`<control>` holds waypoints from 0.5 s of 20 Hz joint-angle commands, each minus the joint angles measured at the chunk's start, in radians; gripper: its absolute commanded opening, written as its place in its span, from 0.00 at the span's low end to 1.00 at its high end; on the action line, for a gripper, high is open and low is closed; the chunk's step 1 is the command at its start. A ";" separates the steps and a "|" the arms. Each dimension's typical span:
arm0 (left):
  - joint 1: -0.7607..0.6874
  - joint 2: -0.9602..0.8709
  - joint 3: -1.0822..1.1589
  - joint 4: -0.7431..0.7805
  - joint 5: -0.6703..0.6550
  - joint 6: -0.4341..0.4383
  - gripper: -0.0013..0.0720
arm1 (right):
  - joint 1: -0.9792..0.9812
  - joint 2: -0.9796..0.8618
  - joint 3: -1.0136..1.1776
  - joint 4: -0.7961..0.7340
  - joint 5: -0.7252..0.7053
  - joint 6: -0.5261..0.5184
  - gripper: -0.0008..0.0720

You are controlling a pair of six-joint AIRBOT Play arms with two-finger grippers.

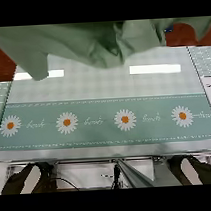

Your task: Fold the shirts.

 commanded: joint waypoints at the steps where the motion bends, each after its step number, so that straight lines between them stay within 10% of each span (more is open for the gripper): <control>1: 0.029 0.089 0.075 0.318 -0.035 -0.146 0.04 | -0.041 0.037 0.166 -0.396 0.154 0.093 0.04; 10: 0.029 0.215 0.089 0.359 -0.084 -0.211 0.04 | -0.037 0.080 0.229 -0.411 0.253 0.113 0.04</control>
